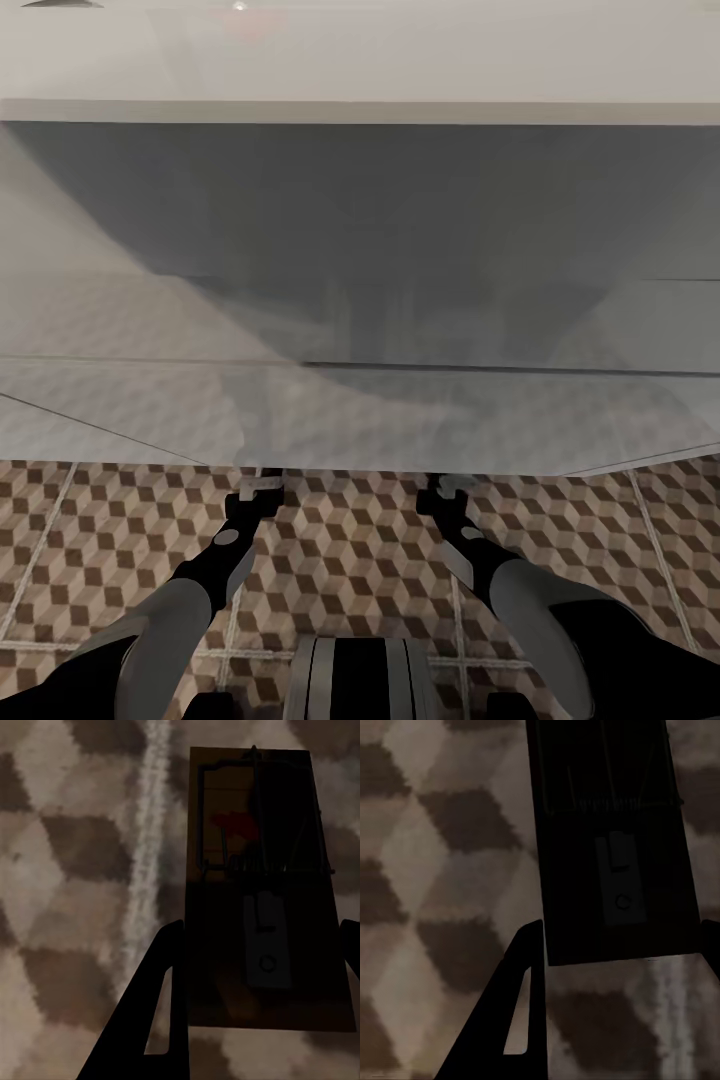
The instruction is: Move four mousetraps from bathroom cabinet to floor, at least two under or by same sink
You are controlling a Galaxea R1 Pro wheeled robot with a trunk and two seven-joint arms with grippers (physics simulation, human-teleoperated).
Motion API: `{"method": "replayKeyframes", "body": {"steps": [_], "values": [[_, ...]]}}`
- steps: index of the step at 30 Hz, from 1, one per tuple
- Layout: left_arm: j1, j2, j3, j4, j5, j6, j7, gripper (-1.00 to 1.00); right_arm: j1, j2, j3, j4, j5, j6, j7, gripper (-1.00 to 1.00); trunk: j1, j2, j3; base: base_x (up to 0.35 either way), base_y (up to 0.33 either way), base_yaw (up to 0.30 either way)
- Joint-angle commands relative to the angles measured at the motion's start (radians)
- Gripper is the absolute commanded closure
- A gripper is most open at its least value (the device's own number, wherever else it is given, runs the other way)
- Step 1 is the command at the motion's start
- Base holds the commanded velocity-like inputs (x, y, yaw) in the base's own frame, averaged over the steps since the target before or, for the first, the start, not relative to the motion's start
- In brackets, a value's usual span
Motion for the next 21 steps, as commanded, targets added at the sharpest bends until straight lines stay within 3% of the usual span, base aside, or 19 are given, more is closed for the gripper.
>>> {"method": "replayKeyframes", "body": {"steps": [1,21], "values": [[0.0,-0.001,0.004,0.001,-0.012,-0.003,0.007,1.0,-0.001,0.0,0.005,0.002,-0.01,-0.001,0.0,1.0,0.0,0.0,0.0,0.0,0.0,0.0],[0.0,-0.001,0.004,0.001,-0.012,-0.003,0.008,1.0,-0.001,-0.003,0.003,0.003,-0.015,0.032,0.037,1.0,0.0,0.0,0.0,0.0,0.0,0.0]]}}
